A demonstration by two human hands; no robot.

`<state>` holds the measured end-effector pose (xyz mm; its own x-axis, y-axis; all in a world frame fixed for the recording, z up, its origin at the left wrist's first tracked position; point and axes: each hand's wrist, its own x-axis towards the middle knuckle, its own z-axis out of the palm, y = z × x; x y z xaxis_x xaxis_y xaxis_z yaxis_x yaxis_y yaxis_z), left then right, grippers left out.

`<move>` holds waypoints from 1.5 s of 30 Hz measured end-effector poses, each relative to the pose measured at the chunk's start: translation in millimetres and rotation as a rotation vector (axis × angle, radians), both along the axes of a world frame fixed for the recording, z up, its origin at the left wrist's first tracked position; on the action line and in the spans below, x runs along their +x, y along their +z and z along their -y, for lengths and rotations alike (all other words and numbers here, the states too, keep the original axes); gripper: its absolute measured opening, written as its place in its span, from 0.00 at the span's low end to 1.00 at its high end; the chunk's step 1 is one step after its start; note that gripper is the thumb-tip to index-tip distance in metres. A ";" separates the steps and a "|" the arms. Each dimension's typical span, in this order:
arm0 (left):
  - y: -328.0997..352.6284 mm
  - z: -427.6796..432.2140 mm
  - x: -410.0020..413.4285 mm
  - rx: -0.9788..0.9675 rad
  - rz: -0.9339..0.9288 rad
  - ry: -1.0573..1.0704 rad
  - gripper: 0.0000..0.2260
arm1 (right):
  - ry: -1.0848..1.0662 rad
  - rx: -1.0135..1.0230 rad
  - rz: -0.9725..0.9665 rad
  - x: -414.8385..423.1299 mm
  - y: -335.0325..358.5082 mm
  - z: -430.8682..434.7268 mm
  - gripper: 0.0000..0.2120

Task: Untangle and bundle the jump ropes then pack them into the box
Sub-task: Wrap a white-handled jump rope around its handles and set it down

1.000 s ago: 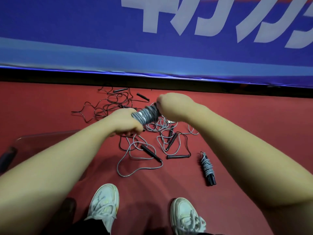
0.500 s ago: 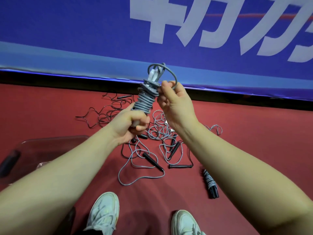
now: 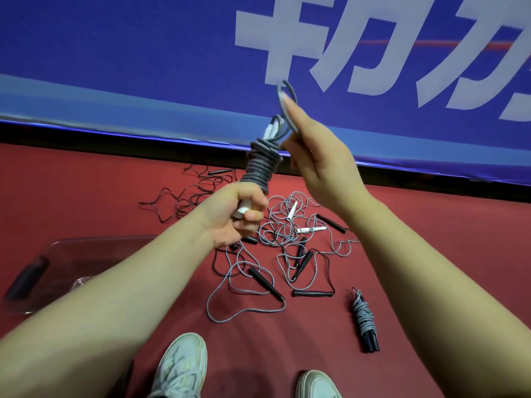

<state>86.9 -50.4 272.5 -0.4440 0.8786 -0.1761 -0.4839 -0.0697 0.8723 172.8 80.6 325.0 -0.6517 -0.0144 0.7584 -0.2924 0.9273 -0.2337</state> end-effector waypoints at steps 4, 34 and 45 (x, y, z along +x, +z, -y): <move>-5.5 0.8 1.0 -0.154 -0.251 0.134 0.13 | -0.030 0.079 -0.091 3.8 10.6 10.0 0.15; -23.3 30.6 -45.1 -0.862 -1.768 0.595 0.15 | -0.034 -1.247 0.858 -7.7 -67.4 -37.1 0.18; -23.3 20.6 -34.5 -0.847 -2.194 0.479 0.12 | -0.236 -0.973 0.831 -16.9 -37.7 -41.3 0.25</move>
